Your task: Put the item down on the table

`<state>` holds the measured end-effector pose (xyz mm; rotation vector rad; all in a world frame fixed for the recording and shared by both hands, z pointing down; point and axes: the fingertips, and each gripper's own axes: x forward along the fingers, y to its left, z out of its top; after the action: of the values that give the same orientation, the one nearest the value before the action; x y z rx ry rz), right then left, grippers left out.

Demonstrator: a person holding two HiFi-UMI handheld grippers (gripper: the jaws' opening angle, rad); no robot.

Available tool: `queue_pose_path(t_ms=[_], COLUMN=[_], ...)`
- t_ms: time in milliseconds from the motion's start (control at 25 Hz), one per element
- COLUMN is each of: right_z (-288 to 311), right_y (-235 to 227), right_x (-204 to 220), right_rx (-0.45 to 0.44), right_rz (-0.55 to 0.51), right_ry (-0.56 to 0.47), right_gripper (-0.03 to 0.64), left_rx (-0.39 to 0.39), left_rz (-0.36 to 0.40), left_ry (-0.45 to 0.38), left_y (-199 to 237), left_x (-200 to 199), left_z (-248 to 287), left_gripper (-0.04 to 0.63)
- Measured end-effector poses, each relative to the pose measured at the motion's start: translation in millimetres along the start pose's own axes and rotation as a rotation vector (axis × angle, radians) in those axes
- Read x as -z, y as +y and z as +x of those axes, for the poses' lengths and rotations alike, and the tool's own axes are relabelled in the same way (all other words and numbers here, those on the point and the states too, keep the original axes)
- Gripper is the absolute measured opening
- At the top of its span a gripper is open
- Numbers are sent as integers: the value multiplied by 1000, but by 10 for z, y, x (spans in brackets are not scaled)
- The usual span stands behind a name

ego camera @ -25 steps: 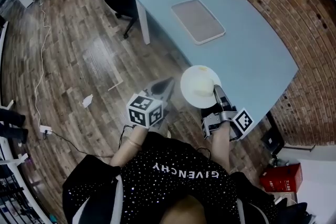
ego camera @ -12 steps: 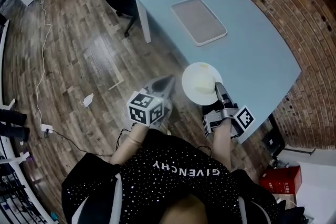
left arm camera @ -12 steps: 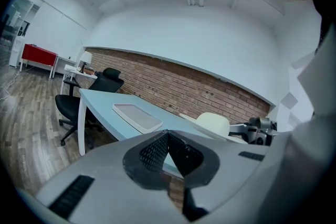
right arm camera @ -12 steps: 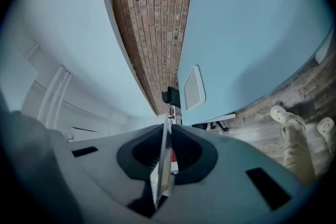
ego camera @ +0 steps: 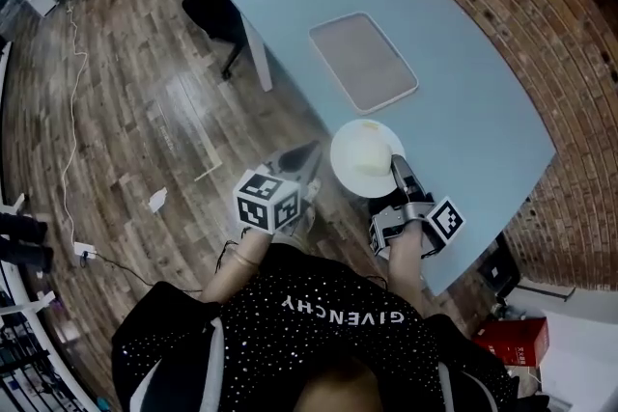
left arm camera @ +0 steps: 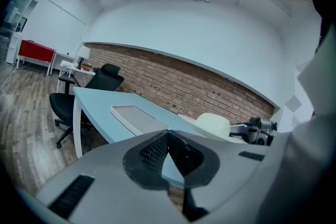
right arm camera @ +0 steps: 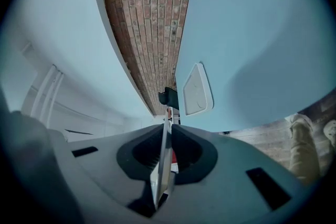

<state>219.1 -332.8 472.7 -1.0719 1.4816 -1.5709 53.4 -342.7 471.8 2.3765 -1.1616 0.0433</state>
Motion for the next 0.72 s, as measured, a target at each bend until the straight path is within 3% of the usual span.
queue_pose_path(t_ms=[320, 720], right_z=[995, 2091], right_y=[224, 313], right_x=[-485, -1034], right_rx=[11, 44], right_rz=[-18, -87], right_ry=[-26, -68], right_gripper=[38, 38], left_rx=[18, 17], left_rz=[20, -14], left_ry=[-6, -28], left_y=[549, 1306], left_x=[-667, -1236], left_z=[798, 1590], left_gripper=[11, 11])
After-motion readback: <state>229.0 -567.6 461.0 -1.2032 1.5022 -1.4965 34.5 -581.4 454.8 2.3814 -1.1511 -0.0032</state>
